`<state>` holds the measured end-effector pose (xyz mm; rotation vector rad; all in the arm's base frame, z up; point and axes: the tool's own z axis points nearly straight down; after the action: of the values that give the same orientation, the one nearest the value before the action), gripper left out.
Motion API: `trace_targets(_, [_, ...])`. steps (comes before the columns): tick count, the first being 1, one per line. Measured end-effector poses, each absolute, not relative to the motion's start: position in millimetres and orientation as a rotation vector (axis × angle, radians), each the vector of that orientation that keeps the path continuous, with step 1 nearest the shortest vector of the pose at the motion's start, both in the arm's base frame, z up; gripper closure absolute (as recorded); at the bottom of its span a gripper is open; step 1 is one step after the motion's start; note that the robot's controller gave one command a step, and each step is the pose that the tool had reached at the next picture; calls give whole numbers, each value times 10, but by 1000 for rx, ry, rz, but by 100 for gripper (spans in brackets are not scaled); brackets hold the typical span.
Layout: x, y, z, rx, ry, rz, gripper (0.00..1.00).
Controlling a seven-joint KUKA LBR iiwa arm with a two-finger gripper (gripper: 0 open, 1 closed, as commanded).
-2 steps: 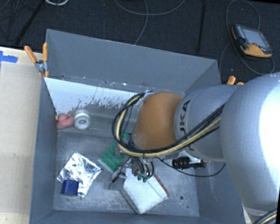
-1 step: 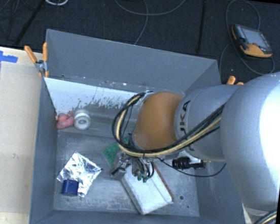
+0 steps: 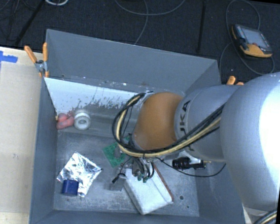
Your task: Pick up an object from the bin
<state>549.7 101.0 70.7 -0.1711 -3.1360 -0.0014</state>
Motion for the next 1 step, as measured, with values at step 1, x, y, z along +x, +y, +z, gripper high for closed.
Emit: trace_targets(1, [5493, 1940, 696, -303, -3128, -2, 0])
